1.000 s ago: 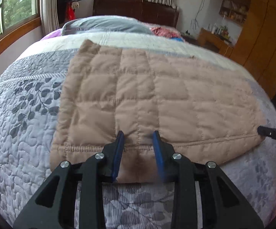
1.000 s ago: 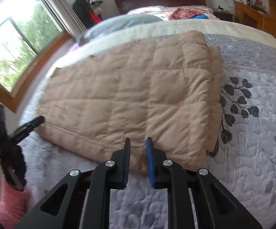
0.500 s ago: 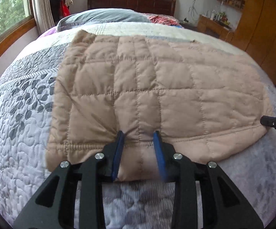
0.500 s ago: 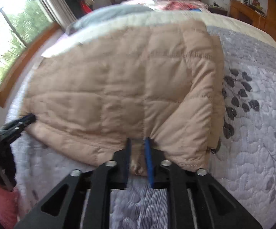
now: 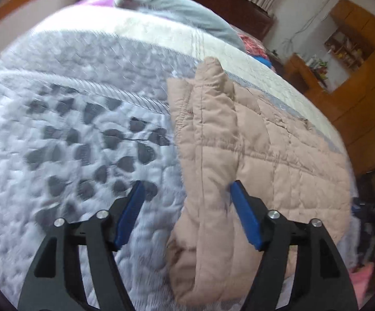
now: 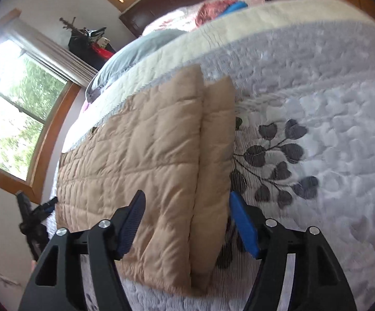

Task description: Fold large clothes

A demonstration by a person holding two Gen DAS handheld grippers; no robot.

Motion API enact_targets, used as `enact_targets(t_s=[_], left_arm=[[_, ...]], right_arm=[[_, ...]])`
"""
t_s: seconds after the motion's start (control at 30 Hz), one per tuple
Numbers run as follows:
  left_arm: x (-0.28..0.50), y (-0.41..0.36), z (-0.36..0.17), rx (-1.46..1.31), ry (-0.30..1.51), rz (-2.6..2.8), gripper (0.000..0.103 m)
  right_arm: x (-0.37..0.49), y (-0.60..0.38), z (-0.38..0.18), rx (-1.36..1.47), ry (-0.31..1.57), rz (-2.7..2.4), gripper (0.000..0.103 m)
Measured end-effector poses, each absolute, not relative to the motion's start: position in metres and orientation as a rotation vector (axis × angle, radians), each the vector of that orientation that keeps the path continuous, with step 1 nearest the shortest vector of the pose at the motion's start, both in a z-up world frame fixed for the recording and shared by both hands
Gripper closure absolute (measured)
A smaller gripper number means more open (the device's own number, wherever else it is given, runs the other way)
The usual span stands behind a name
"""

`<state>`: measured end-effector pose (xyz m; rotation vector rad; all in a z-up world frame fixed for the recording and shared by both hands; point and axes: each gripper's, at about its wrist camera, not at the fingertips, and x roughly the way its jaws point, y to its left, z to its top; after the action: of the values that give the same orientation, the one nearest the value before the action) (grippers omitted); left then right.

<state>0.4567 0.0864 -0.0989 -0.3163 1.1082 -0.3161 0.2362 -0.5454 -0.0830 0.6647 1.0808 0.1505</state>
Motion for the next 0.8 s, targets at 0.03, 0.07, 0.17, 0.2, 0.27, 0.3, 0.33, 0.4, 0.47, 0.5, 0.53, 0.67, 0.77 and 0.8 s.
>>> enact_targets(t_s=[0.03, 0.07, 0.17, 0.2, 0.27, 0.3, 0.33, 0.4, 0.47, 0.5, 0.53, 0.67, 0.77, 0.8], left_arm=[[0.464, 0.087, -0.105, -0.351, 1.12, -0.351, 0.032], [0.47, 0.086, -0.111, -0.383, 1.128, -0.382, 0.031], [0.484, 0.079, -0.123, -0.451, 1.14, -0.452, 0.027], [0.486, 0.076, -0.125, -0.458, 1.141, -0.461, 0.026], [0.491, 0.067, -0.129, -0.464, 1.141, -0.474, 0.025], [0.495, 0.06, -0.13, -0.465, 1.146, -0.486, 0.025], [0.499, 0.057, -0.132, -0.462, 1.151, -0.49, 0.025], [0.5, 0.045, -0.133, -0.457, 1.163, -0.518, 0.027], [0.499, 0.029, -0.133, -0.436, 1.178, -0.532, 0.043], [0.499, 0.026, -0.134, -0.424, 1.174, -0.527, 0.047], [0.497, 0.022, -0.133, -0.407, 1.167, -0.534, 0.057], [0.492, 0.027, -0.126, -0.456, 1.147, -0.566, 0.084], [0.48, 0.03, -0.106, -0.475, 1.1, -0.592, 0.089], [0.473, 0.029, -0.094, -0.467, 1.077, -0.608, 0.089]], right_arm=[[0.242, -0.547, -0.089, 0.686, 1.084, 0.161, 0.034], [0.244, -0.55, -0.093, 0.699, 1.086, 0.16, 0.033], [0.259, -0.551, -0.107, 0.739, 1.091, 0.182, 0.027], [0.261, -0.549, -0.111, 0.748, 1.092, 0.19, 0.026], [0.265, -0.551, -0.117, 0.767, 1.089, 0.201, 0.024], [0.268, -0.551, -0.117, 0.767, 1.084, 0.204, 0.024], [0.271, -0.55, -0.118, 0.768, 1.08, 0.205, 0.025], [0.273, -0.55, -0.119, 0.761, 1.075, 0.207, 0.04], [0.273, -0.543, -0.117, 0.751, 1.08, 0.227, 0.058], [0.273, -0.539, -0.115, 0.749, 1.074, 0.234, 0.07], [0.273, -0.537, -0.113, 0.741, 1.065, 0.242, 0.079], [0.266, -0.526, -0.086, 0.662, 1.021, 0.245, 0.087], [0.255, -0.521, -0.057, 0.646, 0.97, 0.286, 0.089], [0.249, -0.519, -0.049, 0.64, 0.957, 0.297, 0.089]])
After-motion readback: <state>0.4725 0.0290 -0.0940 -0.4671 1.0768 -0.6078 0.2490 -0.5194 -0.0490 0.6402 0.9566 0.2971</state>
